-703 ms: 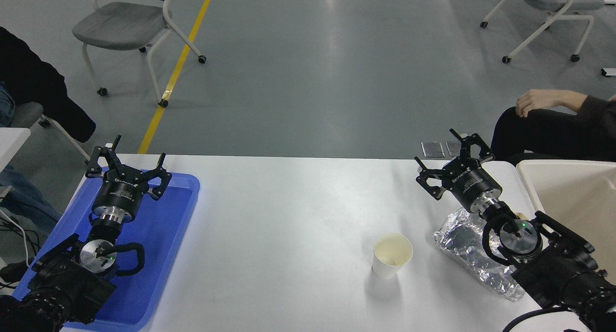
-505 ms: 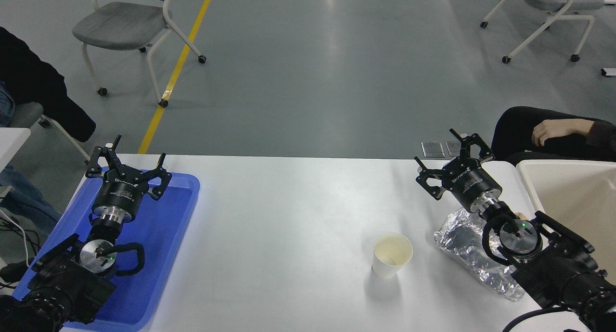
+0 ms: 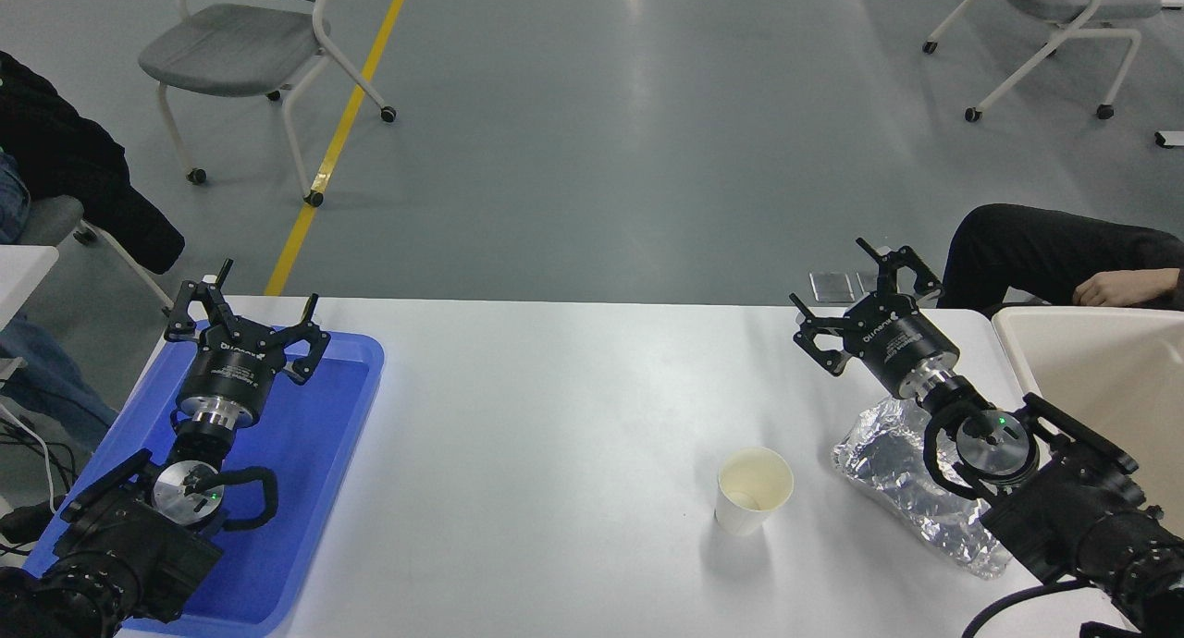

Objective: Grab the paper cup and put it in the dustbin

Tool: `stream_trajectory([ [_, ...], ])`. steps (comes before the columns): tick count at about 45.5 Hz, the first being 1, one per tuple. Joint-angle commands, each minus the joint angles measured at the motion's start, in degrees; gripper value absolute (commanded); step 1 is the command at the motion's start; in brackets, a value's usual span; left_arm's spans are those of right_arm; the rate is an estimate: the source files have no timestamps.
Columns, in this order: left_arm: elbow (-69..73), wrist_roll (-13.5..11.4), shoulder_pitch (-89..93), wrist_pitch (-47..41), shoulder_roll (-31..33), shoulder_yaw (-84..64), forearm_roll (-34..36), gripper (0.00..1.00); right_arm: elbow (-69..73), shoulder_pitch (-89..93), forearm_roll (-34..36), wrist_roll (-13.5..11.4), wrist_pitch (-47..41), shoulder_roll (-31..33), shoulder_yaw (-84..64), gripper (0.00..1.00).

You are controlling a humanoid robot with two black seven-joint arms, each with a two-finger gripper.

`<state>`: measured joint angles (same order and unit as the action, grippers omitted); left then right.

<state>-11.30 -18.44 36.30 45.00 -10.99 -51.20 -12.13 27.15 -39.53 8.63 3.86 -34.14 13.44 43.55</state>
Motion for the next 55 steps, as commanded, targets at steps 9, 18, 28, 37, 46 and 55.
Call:
stream_trajectory([
  [9, -0.03, 0.07, 0.00, 0.00, 0.01, -0.04, 0.00, 1.00, 0.19, -12.32, -11.96, -0.52, 0.39, 6.85, -12.87, 1.00],
  [18, -0.03, -0.01, 0.00, 0.00, -0.08, 0.05, 0.00, 1.00, 3.07, -20.75, -17.93, -1.22, 0.21, 11.86, -25.60, 1.00],
  [28, -0.03, 0.07, 0.00, 0.00, -0.08, 0.05, 0.00, 1.00, 8.09, -32.26, -24.97, -1.75, 0.12, 15.91, -44.50, 1.00],
  [37, 0.14, 0.07, 0.09, 0.00, -0.08, 0.05, 0.00, 1.00, 15.03, -45.62, -27.87, -1.93, -0.05, 16.88, -68.23, 1.00],
  [46, -0.03, 0.07, 0.09, 0.00, -0.08, 0.05, 0.00, 1.00, 24.96, -59.07, -28.66, -1.93, -0.49, 16.70, -83.62, 1.00],
  [55, -0.03, 0.07, 0.00, 0.00, -0.08, 0.05, 0.00, 1.00, 40.42, -72.34, -31.47, -1.66, -0.84, 14.51, -96.98, 1.00],
])
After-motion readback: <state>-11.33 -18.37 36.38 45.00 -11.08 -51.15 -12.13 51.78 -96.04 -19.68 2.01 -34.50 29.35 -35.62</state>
